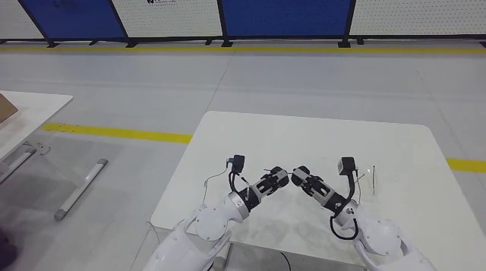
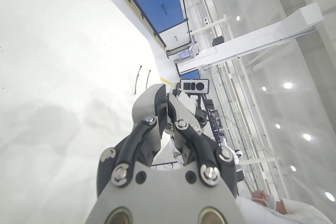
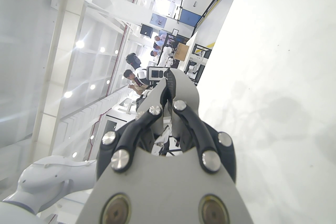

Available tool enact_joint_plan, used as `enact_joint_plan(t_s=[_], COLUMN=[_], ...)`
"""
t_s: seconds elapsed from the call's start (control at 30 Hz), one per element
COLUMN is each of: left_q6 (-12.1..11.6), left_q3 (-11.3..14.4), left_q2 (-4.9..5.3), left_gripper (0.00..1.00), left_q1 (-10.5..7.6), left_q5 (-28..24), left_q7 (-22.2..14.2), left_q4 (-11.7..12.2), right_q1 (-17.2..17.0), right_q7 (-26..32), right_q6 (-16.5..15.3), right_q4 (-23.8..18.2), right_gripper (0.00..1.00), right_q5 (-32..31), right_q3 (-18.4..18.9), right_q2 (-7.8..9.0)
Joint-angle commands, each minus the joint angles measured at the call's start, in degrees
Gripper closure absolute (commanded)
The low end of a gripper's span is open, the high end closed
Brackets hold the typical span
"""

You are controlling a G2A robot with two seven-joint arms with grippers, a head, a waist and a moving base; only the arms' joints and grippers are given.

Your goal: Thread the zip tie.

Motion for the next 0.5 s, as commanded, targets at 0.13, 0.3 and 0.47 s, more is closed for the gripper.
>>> enact_joint_plan(t_s=[0.13, 0.3, 0.47], left_q6=[-0.2, -0.5, -0.3], left_q3=[0.2, 0.0, -0.8], left_q2=[0.01, 0.09, 0.24], left_gripper=[1.0, 1.0, 1.0], left_q1=[-0.04, 0.3, 0.69], left_q5=[0.1, -0.3, -1.6], left_q7=[-0.1, -0.5, -1.0], left_q4=[-0.3, -1.1, -1.8], right_q1=[-0.3, -0.4, -0.4], right_q7=[-0.2, 1.5, 1.7], right_q6=[0.6, 2.3, 3.4], right_q4=[-0.4, -0.8, -0.7], right_gripper=[1.0, 0.0, 0.0], right_q5=[-0.4, -1.2, -1.0], right_q3=[0.0, 0.4, 0.7], right_q2=[-0.05, -0.14, -0.44])
